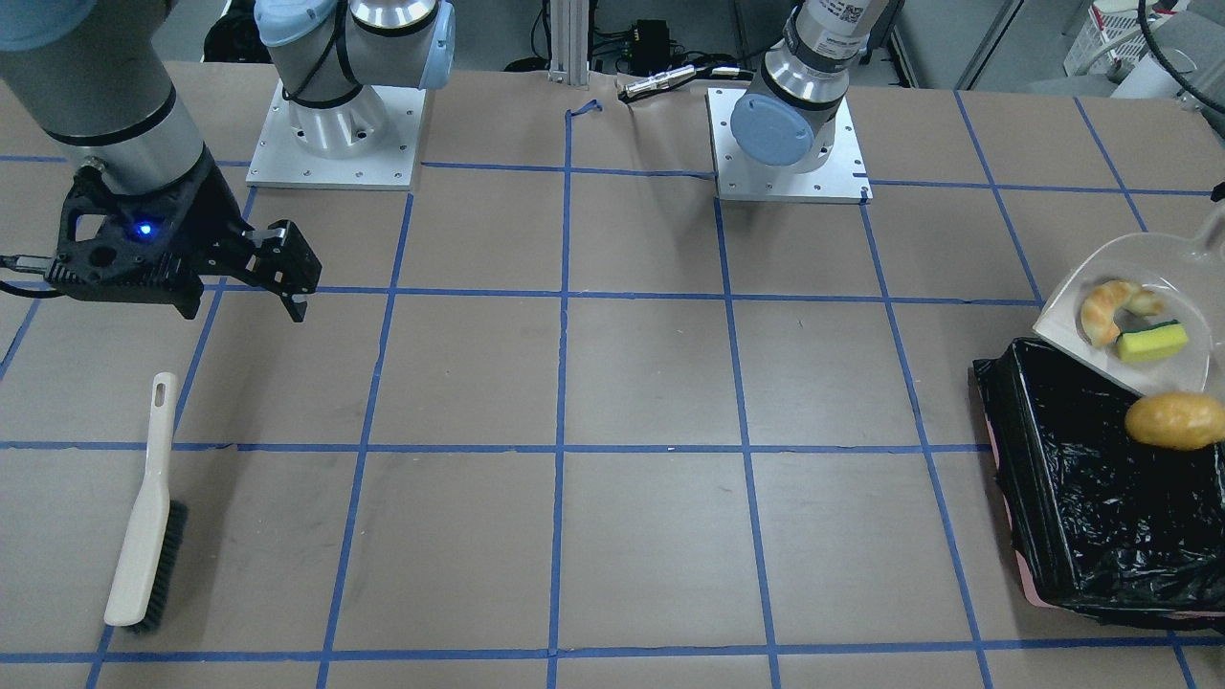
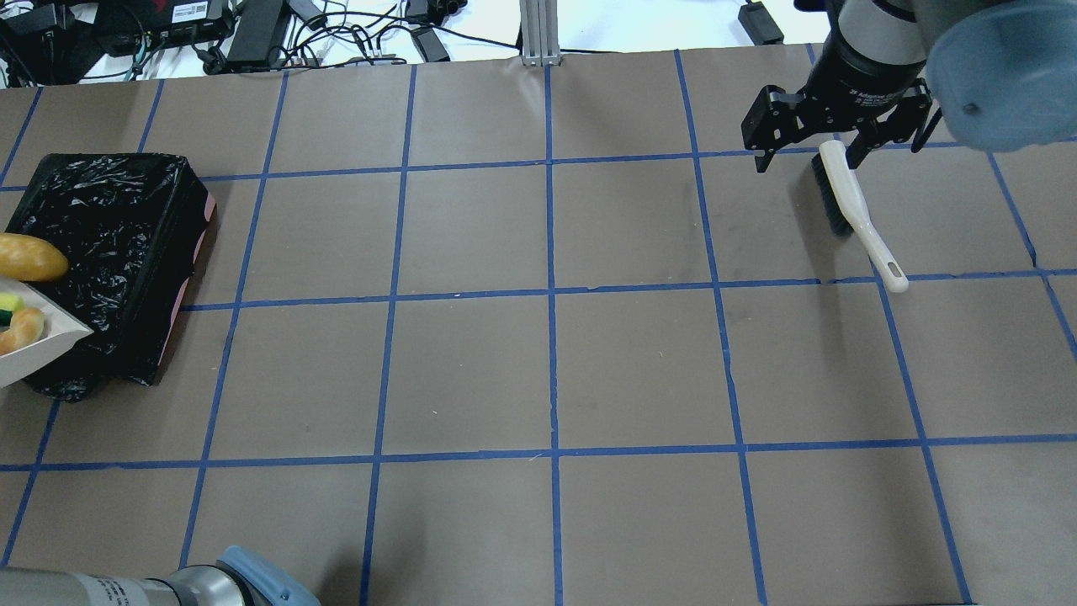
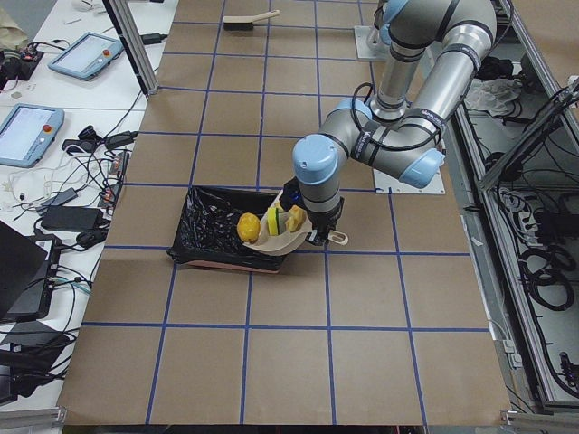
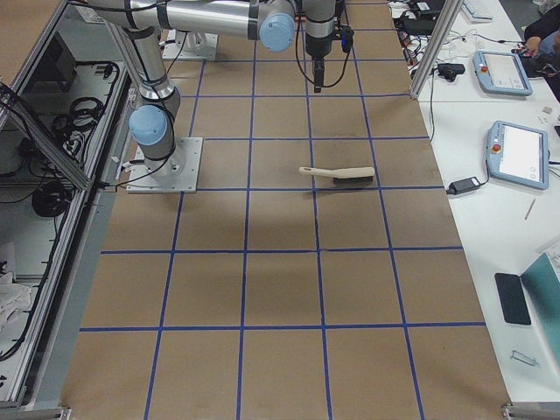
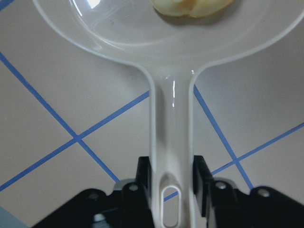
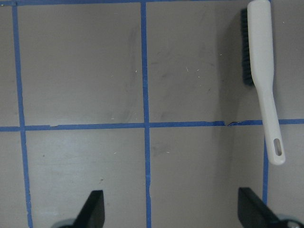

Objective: Sweep and dump trash into bin
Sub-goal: 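Tilt the dustpan over the black bin with the left gripper to dump trash, then bring the empty dustpan back to the table with the left gripper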

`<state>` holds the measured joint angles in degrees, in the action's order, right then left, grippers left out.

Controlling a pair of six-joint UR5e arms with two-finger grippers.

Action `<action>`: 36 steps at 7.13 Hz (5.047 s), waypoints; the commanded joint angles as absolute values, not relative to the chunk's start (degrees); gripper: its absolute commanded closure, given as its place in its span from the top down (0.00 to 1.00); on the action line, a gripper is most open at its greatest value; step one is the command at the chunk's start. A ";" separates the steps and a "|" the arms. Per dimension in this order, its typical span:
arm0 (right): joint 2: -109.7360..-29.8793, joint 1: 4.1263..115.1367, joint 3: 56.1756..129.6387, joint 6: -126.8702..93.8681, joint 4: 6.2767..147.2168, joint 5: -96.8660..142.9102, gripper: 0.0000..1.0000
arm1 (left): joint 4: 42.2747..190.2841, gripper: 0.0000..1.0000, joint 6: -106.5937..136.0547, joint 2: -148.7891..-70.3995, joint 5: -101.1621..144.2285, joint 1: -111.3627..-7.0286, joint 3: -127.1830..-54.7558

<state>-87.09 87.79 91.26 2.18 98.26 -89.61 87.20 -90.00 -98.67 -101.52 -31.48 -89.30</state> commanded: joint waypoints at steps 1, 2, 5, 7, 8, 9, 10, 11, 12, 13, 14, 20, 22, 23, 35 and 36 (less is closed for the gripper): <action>-88.95 92.17 91.23 1.85 97.55 -85.98 1.00 | 88.06 0.01 -89.65 -98.53 -102.39 -32.34 -89.30; -89.29 92.72 91.23 1.93 96.95 -86.48 1.00 | 88.15 0.01 -89.82 -98.53 -102.57 -32.43 -89.30; -89.21 92.72 91.41 2.64 96.50 -88.58 1.00 | 87.37 0.05 -89.13 -98.53 -109.67 -36.11 -89.21; -88.86 92.64 91.49 2.72 96.59 -90.35 1.00 | 87.19 0.10 -88.95 -98.70 -111.09 -36.56 -89.12; -89.12 92.20 91.49 2.72 96.50 -90.35 1.00 | 87.10 0.10 -88.86 -98.96 -113.53 -37.61 -89.03; -89.38 92.20 91.49 2.55 96.50 -90.09 1.00 | 87.10 0.08 -88.16 -99.05 -114.69 -38.75 -88.60; -89.65 92.28 91.58 2.55 96.50 -89.65 1.00 | 87.10 0.08 -88.15 -99.14 -117.57 -39.98 -88.51; -90.00 92.37 91.58 2.55 95.89 -89.39 1.00 | 86.93 0.09 -88.07 -99.14 -119.25 -41.12 -88.33; -90.78 92.29 91.58 2.72 91.54 -89.38 1.00 | 86.75 0.12 -88.07 -99.31 -119.35 -41.13 -88.33; -90.96 92.29 91.58 2.90 90.89 -89.38 1.00 | 86.57 0.13 -88.07 -99.49 -119.36 -41.22 -88.33; -90.97 92.29 91.58 2.90 91.05 -89.47 1.00 | 85.44 0.13 -88.07 -99.58 -120.31 -41.48 -88.42; -90.97 92.29 91.58 2.81 91.76 -89.65 1.00 | 84.37 0.00 -89.12 -102.56 -123.05 -44.30 -82.19; -90.97 92.29 91.58 2.64 91.76 -89.56 1.00 | 85.17 0.00 -89.03 -102.13 -120.09 -44.74 -80.95; -90.97 92.29 91.58 2.64 91.76 -89.65 1.00 | 85.08 0.00 -88.42 -101.61 -115.97 -44.74 -80.77; -90.97 92.29 91.58 2.11 92.02 -90.09 1.00 | 76.22 0.02 -107.40 -114.95 -89.12 -74.69 -80.24; -90.97 92.29 91.58 1.94 92.11 -90.00 1.00 | 75.77 0.02 -107.49 -115.74 -89.12 -75.23 -80.85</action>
